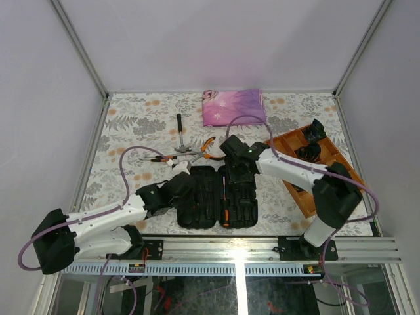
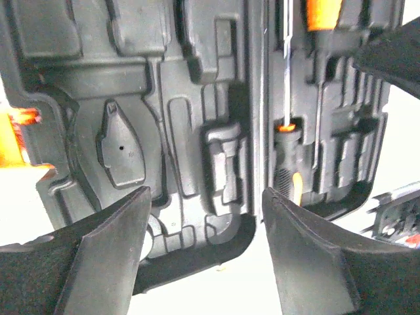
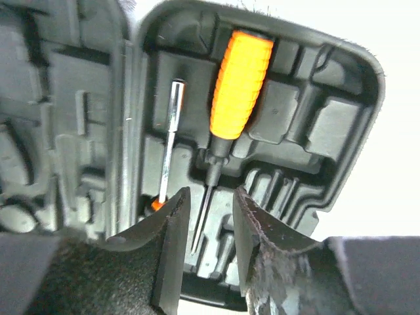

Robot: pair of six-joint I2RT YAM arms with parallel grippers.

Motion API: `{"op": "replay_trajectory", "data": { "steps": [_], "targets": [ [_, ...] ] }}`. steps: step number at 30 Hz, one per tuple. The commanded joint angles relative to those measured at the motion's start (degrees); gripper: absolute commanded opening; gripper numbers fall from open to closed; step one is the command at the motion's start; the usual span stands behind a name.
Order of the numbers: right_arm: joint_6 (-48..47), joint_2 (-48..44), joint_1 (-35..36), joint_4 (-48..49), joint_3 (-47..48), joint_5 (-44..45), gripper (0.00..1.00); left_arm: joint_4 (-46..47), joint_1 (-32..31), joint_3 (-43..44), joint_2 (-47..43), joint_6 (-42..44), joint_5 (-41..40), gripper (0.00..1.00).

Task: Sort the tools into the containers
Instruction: Adjust the screwdriver in the storage box.

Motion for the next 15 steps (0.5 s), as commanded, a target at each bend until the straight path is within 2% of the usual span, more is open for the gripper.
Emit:
{"op": "replay_trajectory", "data": {
  "steps": [1, 3, 6, 9, 12, 15],
  "targets": [
    [-1.11, -11.16, 0.49, 1.7, 2.32, 4.0, 0.43, -6.34, 2.37, 6.01, -1.38, 2.34, -5.29, 0.69],
    [-0.95, -16.47, 0.56, 4.85, -0.72, 5.23, 0.5, -9.64, 3.67, 8.58, -1.49, 3.36, -7.42, 0.72],
    [-1.25, -23.55, 0.53, 8.78, -6.6, 9.71, 0.52, -12.83, 5.1, 11.83, -1.91, 5.1, -9.68, 0.77],
    [-1.18, -30.29, 0.43, 12.63, -12.99, 14.47, 0.56, -15.04, 6.49, 14.08, -2.73, 6.69, -11.03, 0.85],
    [-1.32, -36.28, 0.45, 15.95, -19.07, 16.22, 0.66, -16.39, 7.43, 14.82, -3.77, 7.13, -11.67, 0.87],
    [-1.09, -40.46, 0.47, 17.19, -23.48, 15.79, 0.7, -16.65, 7.9, 14.45, -5.02, 7.82, -10.6, 0.87]
  ]
}}
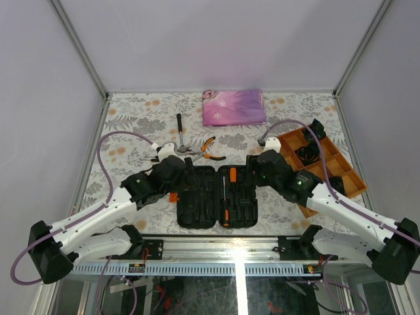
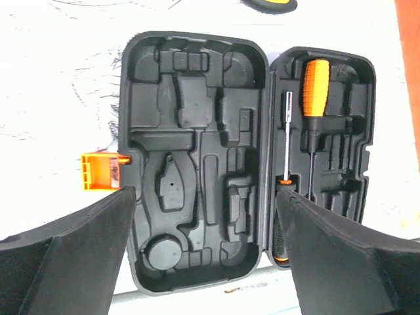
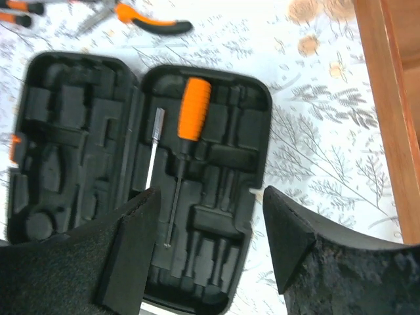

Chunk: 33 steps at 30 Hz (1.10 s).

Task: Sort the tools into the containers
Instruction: Adjust the screwdriver in the storage box, then pick up the pliers at the center of the board.

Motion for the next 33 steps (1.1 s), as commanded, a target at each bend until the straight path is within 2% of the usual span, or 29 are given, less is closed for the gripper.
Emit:
{"op": "replay_trajectory", "data": {
  "steps": [1, 7, 15, 19, 24, 28, 33],
  "targets": [
    [0.02, -5.09, 0.27, 4.48, -5.27, 3.23, 0.71, -3.17, 0.86, 0.77, -2.19, 2.57, -1.27, 0.86],
    [3.21, -9.54, 0.23, 2.08, -9.62, -2.89, 0.74, -3.21, 0.89, -0.71, -4.39, 6.18, 3.98, 0.87],
    [-0.63, -10.13, 0.23, -3.95, -9.29, -12.02, 0.74, -3.59, 0.93, 1.33, -2.37, 5.57, 7.82, 0.9],
    [-2.68, -9.78, 0.28, -9.04, -7.04, -10.3, 0.76, -6.06, 1.71, 5.65, -0.6, 5.77, 7.11, 0.9],
    [-7.62, -4.85, 0.22, -12.29, -2.26, -5.2, 0.77, -5.45, 7.97, 7.85, 3.03, 9.05, 8.4, 0.9],
    [-10.48, -1.38, 0.2, -7.42, -0.4, -7.56, 0.8, -3.24, 14.44, 6.04, 4.09, 11.58, 12.96, 0.88],
    [-16.64, 8.23, -0.71, -1.5, 4.66, -11.21, 0.82, -4.54, 19.27, 6.25, 5.12, 15.7, 11.87, 0.87]
  ]
}}
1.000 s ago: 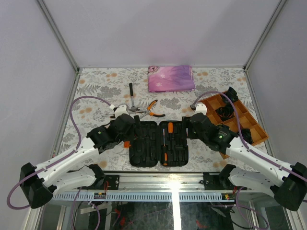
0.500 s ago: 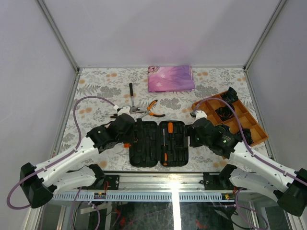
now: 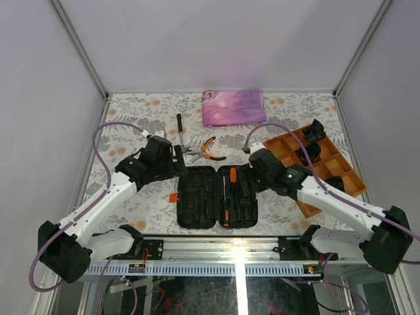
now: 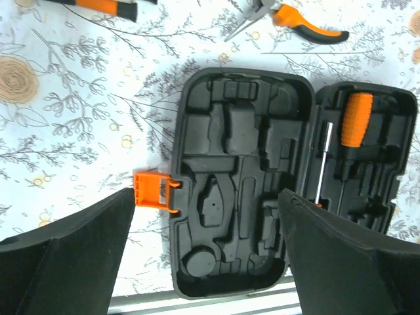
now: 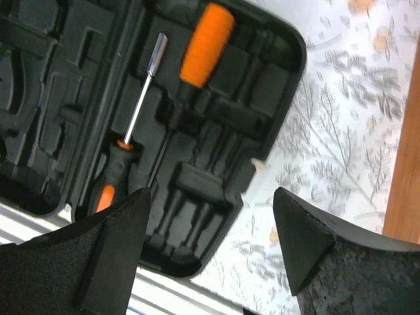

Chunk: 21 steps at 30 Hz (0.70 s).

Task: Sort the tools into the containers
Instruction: Pick up the pliers at the center of the board.

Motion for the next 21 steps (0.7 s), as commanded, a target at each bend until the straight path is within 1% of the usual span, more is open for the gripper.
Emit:
{"op": "replay_trajectory", "data": {
  "steps": [1, 4, 7, 9, 13, 17, 21],
  "targets": [
    [-7.97, 8.41, -1.05, 7.13, 6.85, -3.25, 0.82, 0.46, 3.47, -0.04, 0.03, 5.6, 0.83, 0.87],
    [-12.16, 14.82, -2.7, 8.94, 12.22, -6.14, 0.82, 0.78, 5.52, 0.36, 0.09, 7.24, 2.14, 0.87],
    [-16.18, 20.61, -5.01, 10.65, 17.64, -11.45, 0.81, 0.32, 6.37, 1.43, 0.68, 8.86, -0.31, 0.85],
    [-18.75, 25.39, -6.18, 10.61, 21.76, -14.64, 0.81, 0.41, 7.33, 1.41, 0.52, 9.72, -1.41, 0.85],
    [-24.04, 34.91, -7.15, 9.5, 30.62, -21.12, 0.79, 1.51, 7.76, 0.31, 0.16, 10.09, -0.22, 0.85],
    [-29.44, 43.78, -7.16, 6.25, 39.85, -23.68, 0.74, 2.18, 7.76, -0.35, 0.88, 9.94, -0.97, 0.85],
    [-33.7, 51.84, -7.12, 2.48, 48.49, -23.29, 0.71, 2.38, 7.75, -0.45, 1.76, 10.01, -1.14, 0.84]
  ]
}}
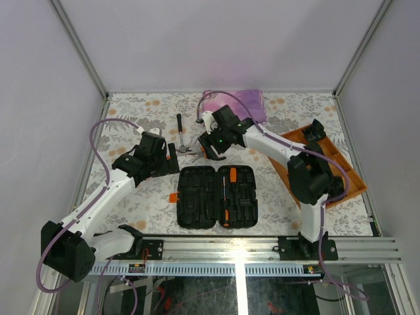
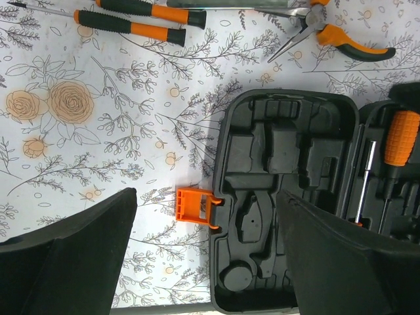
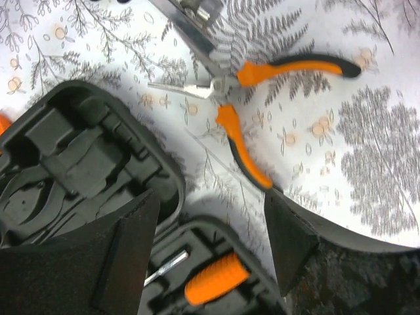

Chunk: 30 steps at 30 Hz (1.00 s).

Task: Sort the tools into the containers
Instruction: Pick up the pliers at the center of the board.

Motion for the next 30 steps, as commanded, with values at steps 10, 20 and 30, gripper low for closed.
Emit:
{"op": "replay_trajectory", "data": {
  "steps": [10, 20, 30],
  "targets": [
    [-11.79, 18.96, -0.07, -12.07, 22.68, -3.18, 0.6, 2.34, 0.59, -0.46, -0.24, 0.98, -2.55, 0.84],
    [-12.9, 25.03, -0.07, -13.88, 25.85, -2.43, 0.55, 2.41, 1.2, -0.59, 0.05, 0.98, -2.53, 0.84],
    [-12.69, 25.84, -0.07, -15.69, 26.43, 1.08, 0.36, 2.59, 1.49, -0.57, -0.07, 0.98, -2.49, 0.84]
  ]
}}
